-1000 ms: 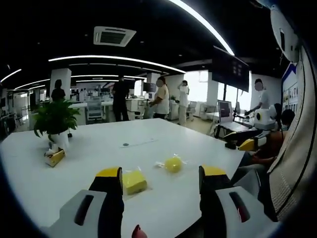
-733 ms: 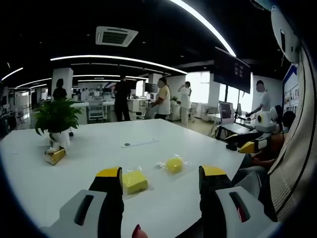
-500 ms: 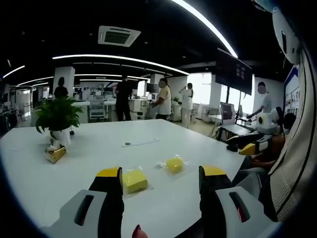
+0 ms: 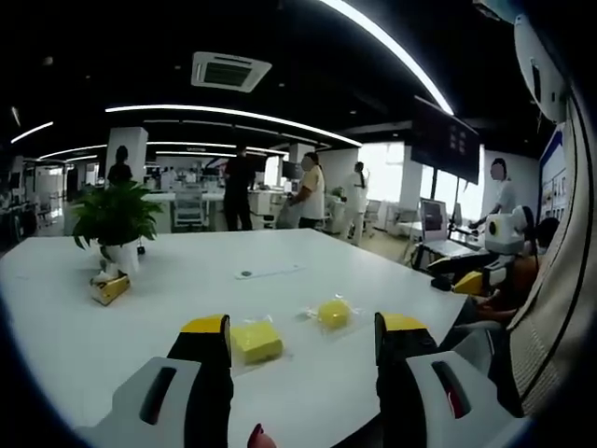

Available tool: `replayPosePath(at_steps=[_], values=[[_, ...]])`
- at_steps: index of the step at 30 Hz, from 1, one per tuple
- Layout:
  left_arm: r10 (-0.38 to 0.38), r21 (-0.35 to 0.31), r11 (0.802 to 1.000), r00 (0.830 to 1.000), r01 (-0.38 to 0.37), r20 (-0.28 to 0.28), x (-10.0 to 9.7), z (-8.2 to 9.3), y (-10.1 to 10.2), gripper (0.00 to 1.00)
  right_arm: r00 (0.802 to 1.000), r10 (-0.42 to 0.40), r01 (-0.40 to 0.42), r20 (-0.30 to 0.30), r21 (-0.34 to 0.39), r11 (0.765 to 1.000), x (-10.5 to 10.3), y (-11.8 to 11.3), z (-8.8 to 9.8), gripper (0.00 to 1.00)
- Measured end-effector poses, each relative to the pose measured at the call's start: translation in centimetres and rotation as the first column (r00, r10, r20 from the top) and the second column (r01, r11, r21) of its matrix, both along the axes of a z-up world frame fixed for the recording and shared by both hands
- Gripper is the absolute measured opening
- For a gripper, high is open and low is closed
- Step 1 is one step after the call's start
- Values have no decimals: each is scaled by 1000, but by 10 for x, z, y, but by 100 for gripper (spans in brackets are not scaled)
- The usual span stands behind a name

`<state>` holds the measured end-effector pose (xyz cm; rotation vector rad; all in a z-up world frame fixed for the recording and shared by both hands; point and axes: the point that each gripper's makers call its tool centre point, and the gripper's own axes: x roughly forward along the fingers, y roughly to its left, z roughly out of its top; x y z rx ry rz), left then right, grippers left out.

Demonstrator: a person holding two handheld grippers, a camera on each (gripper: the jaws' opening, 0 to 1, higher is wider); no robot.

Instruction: Compare the silicone blocks by pressing each to a similar depth, holding the contact briefly, and releasing to observe deformation and rebound differences across the visible hardness samples.

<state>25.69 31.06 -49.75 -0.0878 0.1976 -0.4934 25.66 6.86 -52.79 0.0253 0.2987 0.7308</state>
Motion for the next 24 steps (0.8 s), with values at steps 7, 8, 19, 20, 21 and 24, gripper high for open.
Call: replayPosePath(at_steps=[7, 8, 19, 20, 21, 24], values=[[-3, -2, 1000, 1000, 3, -3, -3, -1, 0, 61, 1000, 7, -7, -8, -7, 1000, -5, 1, -5, 66], [-3, -2, 1000, 1000, 3, -4, -3, -1, 0, 61, 1000, 7, -7, -8, -8, 1000, -5, 1, -5, 66], [-21, 11, 1000, 1000, 21, 1, -5, 1, -3, 62, 1000, -5, 5, -16, -9, 1000, -6, -4, -9, 67], [-23, 11, 1000, 1000, 23, 0, -4, 2, -3, 62, 1000, -6, 6, -15, -9, 1000, -6, -4, -8, 67], [-22, 11, 1000, 1000, 22, 0, -4, 3, -2, 63, 1000, -6, 6, -14, -8, 1000, -6, -4, -8, 67], [-20, -30, 999, 1000, 20, 6, -1, 12, 0, 62, 1000, -5, 5, -13, -7, 1000, -2, -4, -7, 67]])
